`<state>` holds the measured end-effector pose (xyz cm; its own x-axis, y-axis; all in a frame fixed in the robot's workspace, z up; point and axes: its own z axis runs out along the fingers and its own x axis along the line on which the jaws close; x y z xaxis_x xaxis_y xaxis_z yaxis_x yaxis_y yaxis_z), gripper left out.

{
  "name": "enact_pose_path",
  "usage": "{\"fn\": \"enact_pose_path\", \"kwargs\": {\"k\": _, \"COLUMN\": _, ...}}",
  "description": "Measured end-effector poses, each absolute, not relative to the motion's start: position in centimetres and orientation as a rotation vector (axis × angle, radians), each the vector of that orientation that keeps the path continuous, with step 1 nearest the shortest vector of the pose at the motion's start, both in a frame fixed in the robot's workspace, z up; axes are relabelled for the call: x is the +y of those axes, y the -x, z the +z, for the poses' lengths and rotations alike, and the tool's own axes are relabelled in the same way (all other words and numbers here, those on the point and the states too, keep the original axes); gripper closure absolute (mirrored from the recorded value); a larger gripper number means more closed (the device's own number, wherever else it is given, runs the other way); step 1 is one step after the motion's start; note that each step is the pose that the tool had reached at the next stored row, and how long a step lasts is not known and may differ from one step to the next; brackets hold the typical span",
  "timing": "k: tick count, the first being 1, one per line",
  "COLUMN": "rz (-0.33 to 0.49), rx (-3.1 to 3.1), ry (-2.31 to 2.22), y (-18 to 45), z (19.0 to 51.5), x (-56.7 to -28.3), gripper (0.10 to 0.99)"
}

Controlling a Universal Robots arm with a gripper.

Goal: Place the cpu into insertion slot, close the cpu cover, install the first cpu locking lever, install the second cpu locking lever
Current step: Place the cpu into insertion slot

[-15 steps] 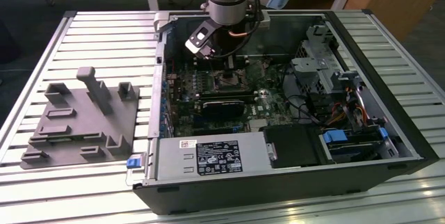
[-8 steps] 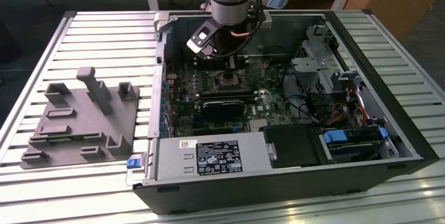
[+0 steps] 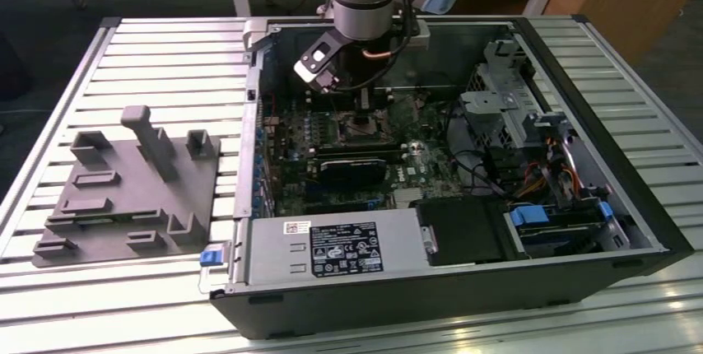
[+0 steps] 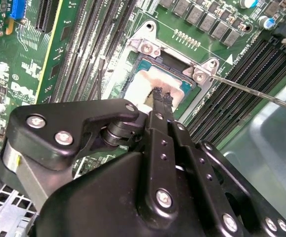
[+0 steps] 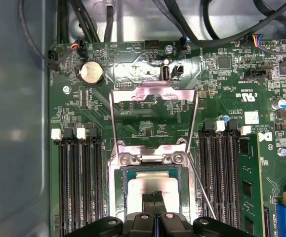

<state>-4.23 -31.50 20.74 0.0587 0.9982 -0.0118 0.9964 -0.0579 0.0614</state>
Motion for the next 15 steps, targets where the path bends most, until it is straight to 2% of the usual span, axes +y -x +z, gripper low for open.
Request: {"fn": "enact_pose_path", "kwargs": {"k": 15, "rz": 0.074, "rx": 2.112, "ry": -2.246, "y": 4.23, "z": 20.14, "x": -31.58, "gripper": 0.980}}
